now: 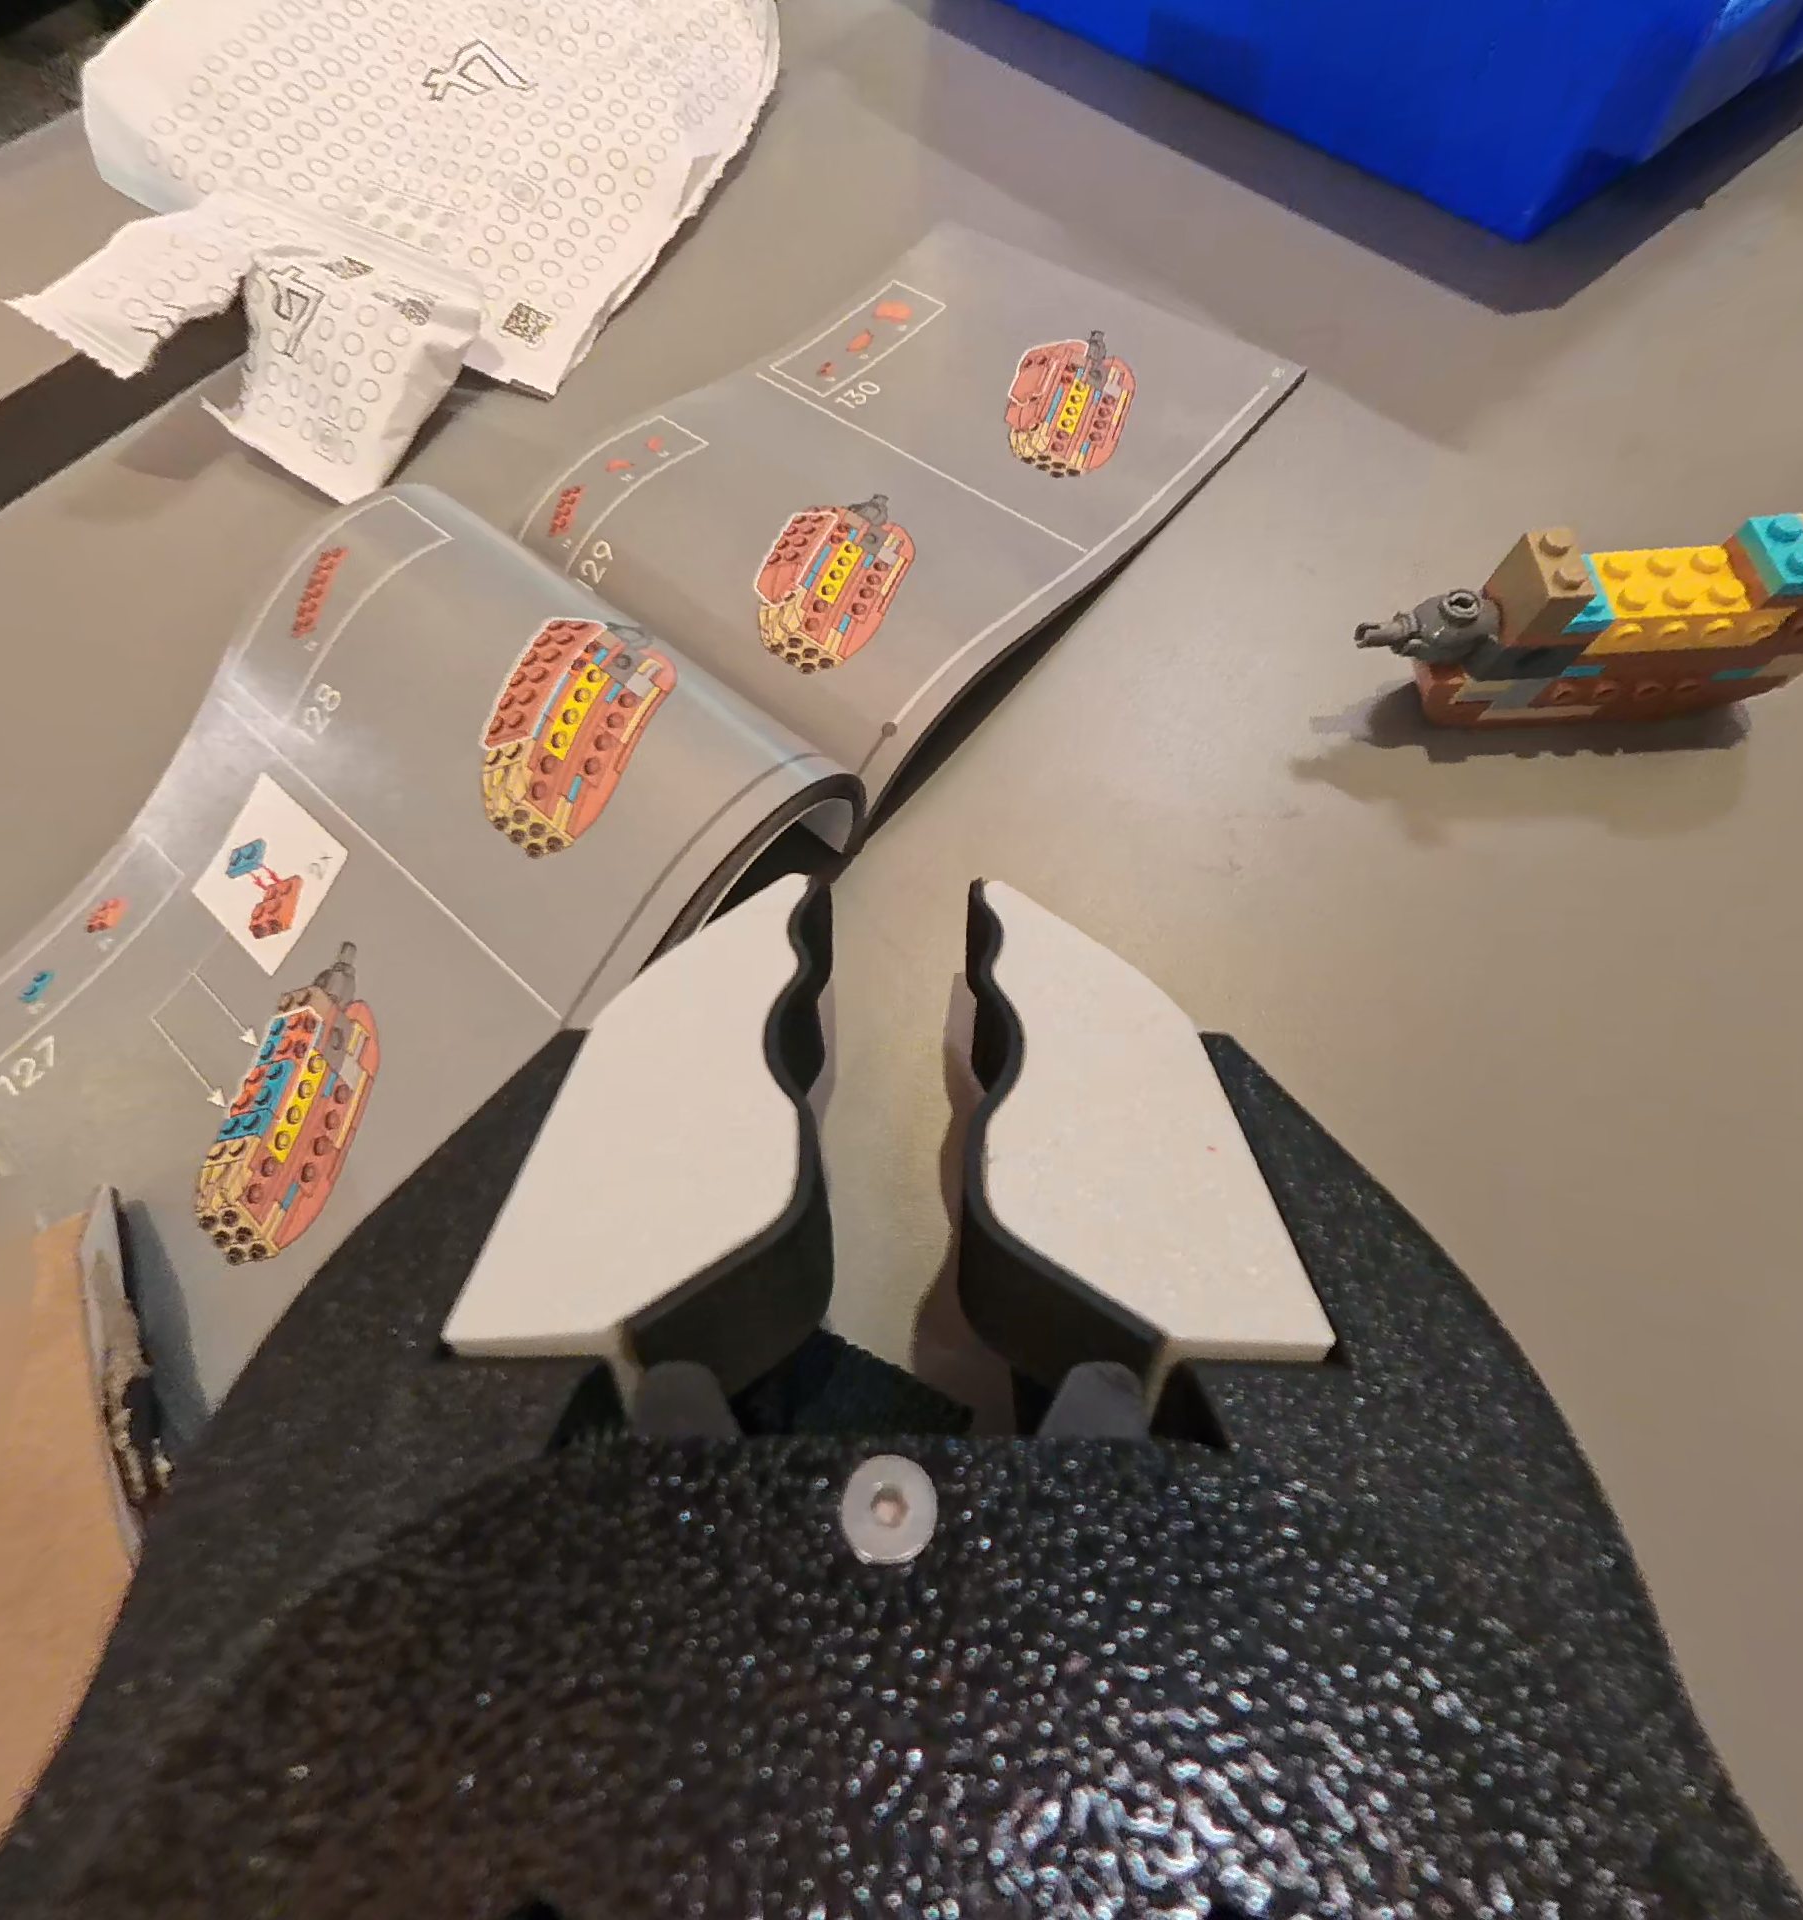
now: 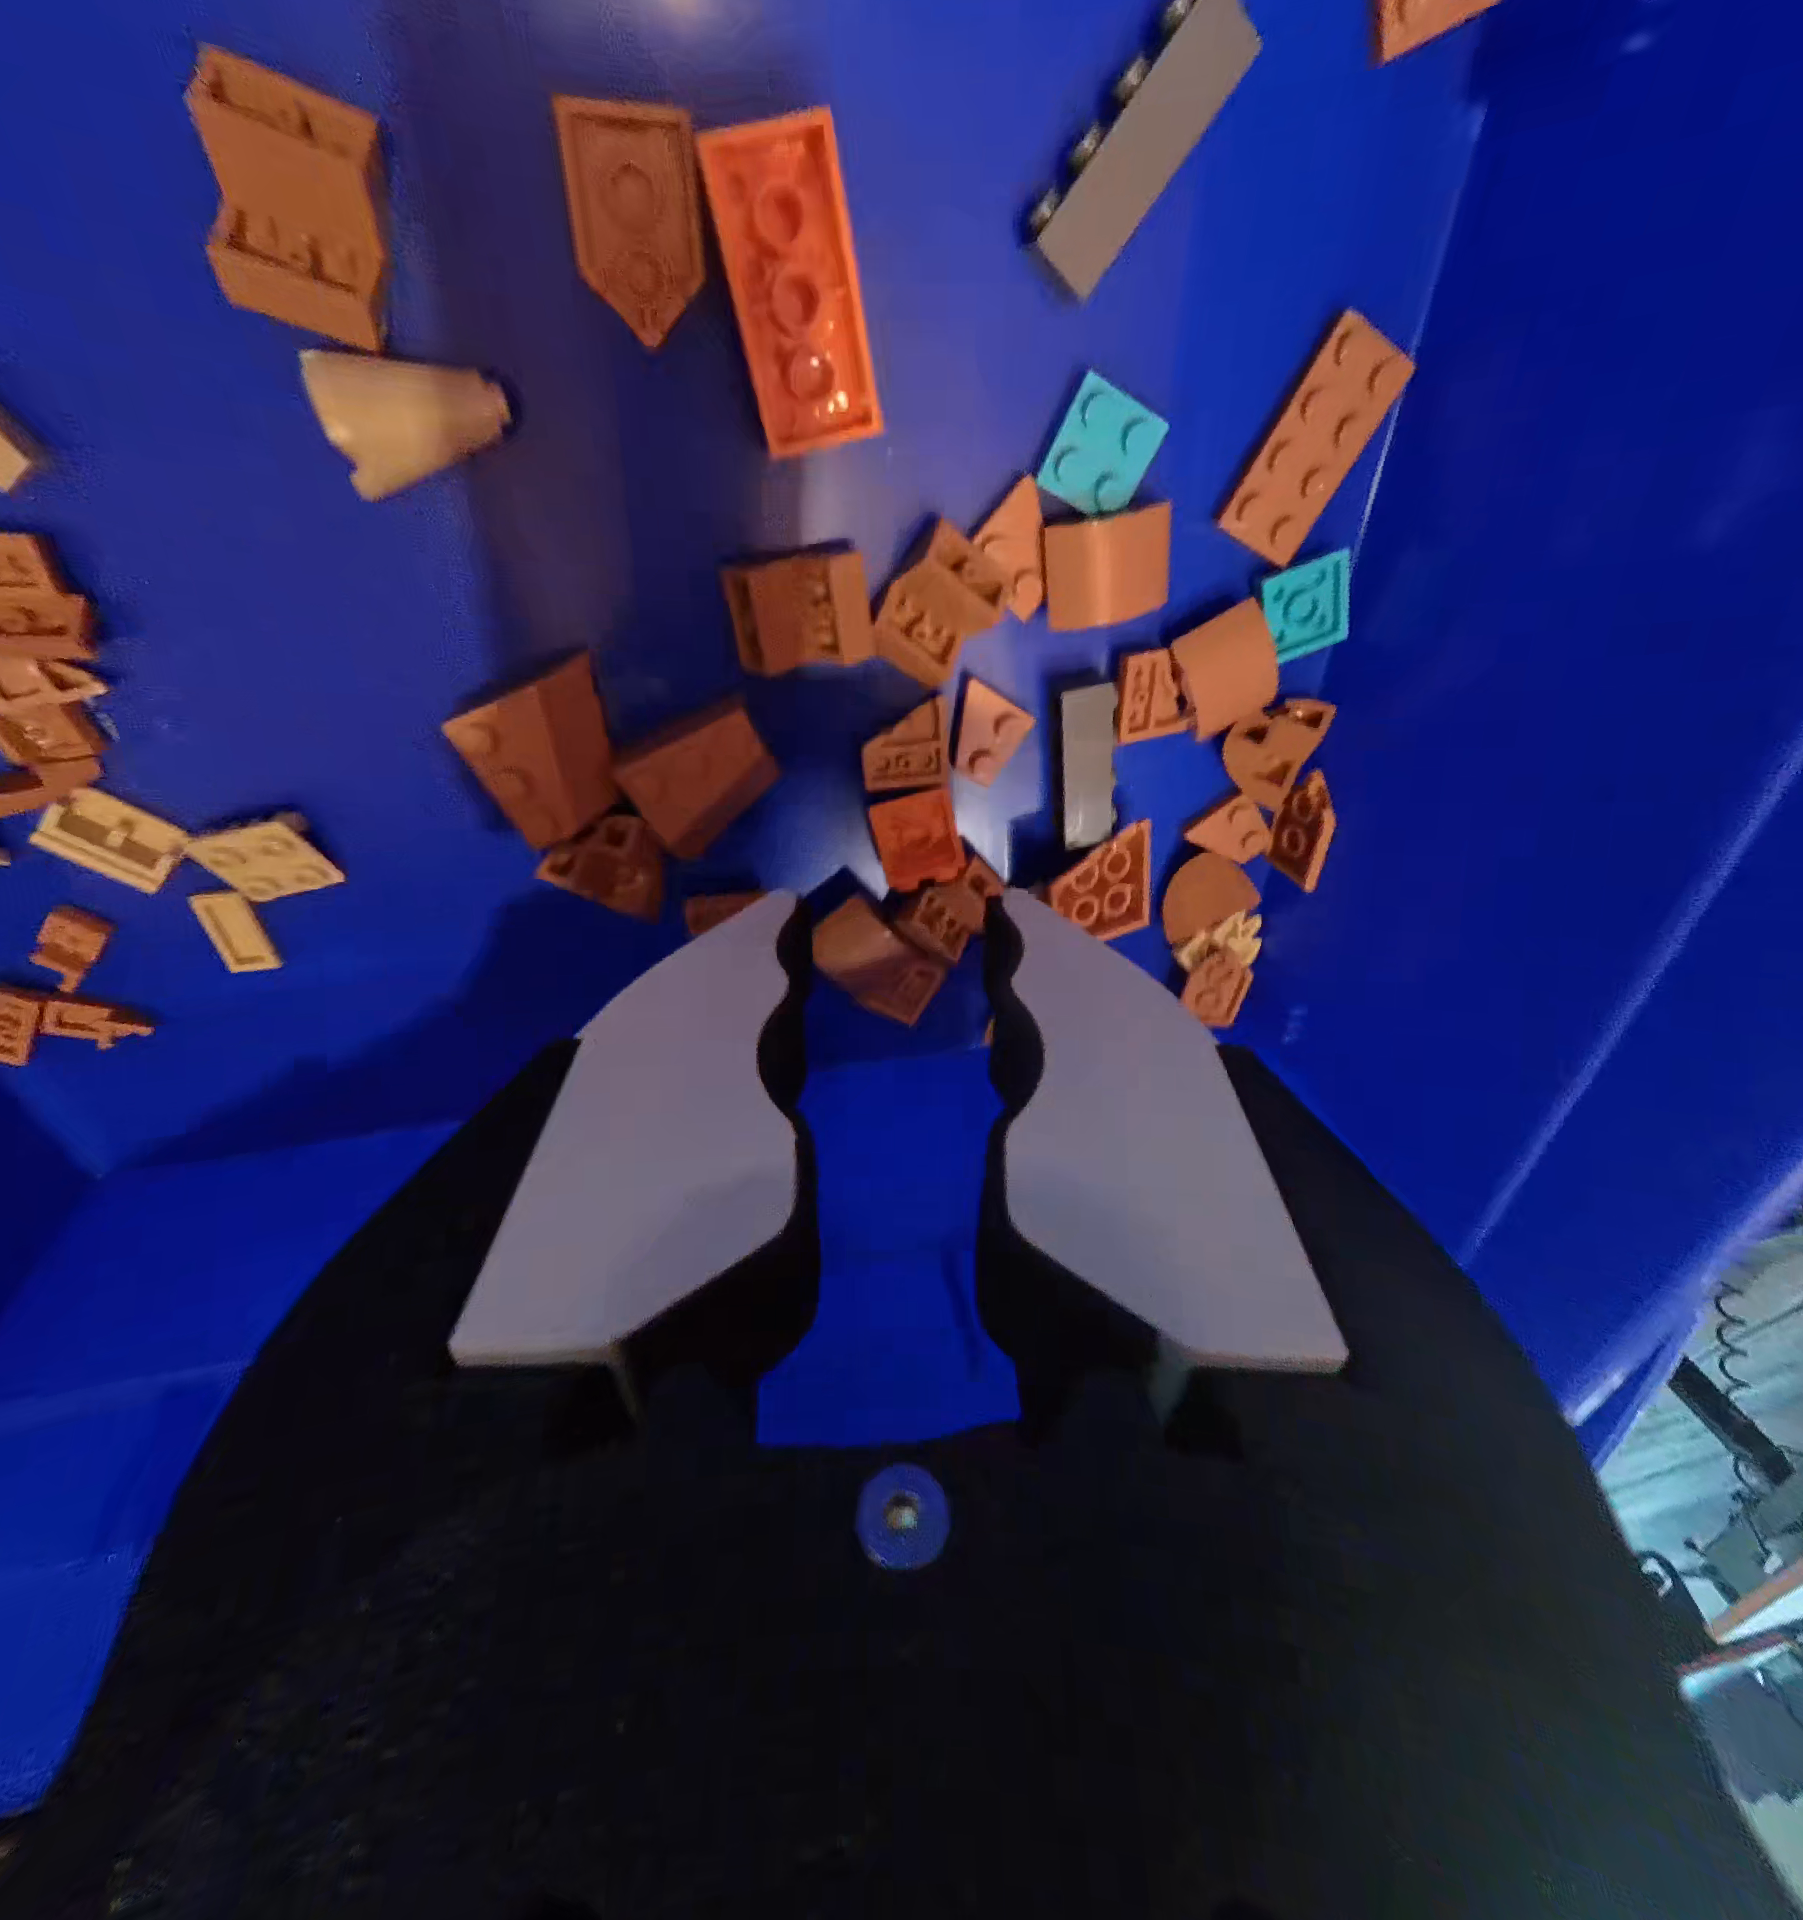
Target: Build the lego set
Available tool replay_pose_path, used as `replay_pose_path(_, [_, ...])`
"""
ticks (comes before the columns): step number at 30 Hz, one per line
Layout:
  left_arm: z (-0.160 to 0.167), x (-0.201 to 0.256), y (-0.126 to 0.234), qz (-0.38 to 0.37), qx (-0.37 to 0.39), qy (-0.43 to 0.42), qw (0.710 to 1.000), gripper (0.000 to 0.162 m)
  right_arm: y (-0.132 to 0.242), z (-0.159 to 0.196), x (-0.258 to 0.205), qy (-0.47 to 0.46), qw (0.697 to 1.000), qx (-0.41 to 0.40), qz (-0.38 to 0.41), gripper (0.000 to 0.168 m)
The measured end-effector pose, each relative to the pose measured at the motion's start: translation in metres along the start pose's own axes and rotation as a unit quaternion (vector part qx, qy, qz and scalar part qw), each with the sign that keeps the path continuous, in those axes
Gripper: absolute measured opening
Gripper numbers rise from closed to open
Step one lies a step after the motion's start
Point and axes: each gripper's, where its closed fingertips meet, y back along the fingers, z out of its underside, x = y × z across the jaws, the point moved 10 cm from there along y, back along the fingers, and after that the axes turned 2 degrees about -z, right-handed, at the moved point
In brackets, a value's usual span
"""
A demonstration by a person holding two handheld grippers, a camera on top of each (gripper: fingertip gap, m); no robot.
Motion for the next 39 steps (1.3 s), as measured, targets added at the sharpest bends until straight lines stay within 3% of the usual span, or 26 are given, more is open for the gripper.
replay_pose_path(4, [0.000,0.000,-0.001,0.006,-0.004,0.003,1.000,0.024,-0.011,-0.006,0.009,-0.003,1.000,-0.005,-0.017,0.030])
replay_pose_path(7, [0.000,0.001,-0.002,0.006,-0.007,-0.004,1.000,0.024,-0.021,-0.007,0.007,0.002,0.998,-0.059,-0.020,0.027])
replay_pose_path(10, [0.000,0.002,-0.001,0.004,-0.007,-0.010,1.000,0.024,-0.022,-0.011,0.006,-0.001,0.997,-0.074,-0.016,0.017])
replay_pose_path(15, [0.000,0.003,0.000,-0.001,-0.003,-0.015,1.000,0.024,-0.007,-0.007,-0.006,-0.022,0.999,-0.037,0.000,0.017])
replay_pose_path(18, [0.001,0.003,0.002,-0.003,-0.001,-0.014,1.000,0.024,0.036,-0.005,-0.042,-0.047,0.996,0.075,0.008,0.016])
replay_pose_path(23, [0.001,0.004,0.000,0.000,-0.009,-0.019,1.000,0.024,0.090,-0.017,-0.161,-0.035,0.966,0.255,-0.006,0.016])
replay_pose_path(28, [0.001,0.004,-0.001,0.000,-0.014,-0.021,1.000,0.024,0.056,-0.045,-0.256,-0.015,0.974,0.227,0.001,0.016])
replay_pose_path(32, [0.001,0.002,0.000,0.000,-0.008,-0.011,1.000,0.024,0.020,-0.056,-0.281,-0.011,0.982,0.186,-0.012,0.017])
replay_pose_path(39, [0.001,0.000,0.000,0.001,-0.006,0.001,1.000,0.024,0.045,-0.033,-0.254,-0.028,0.970,0.242,-0.005,0.029])
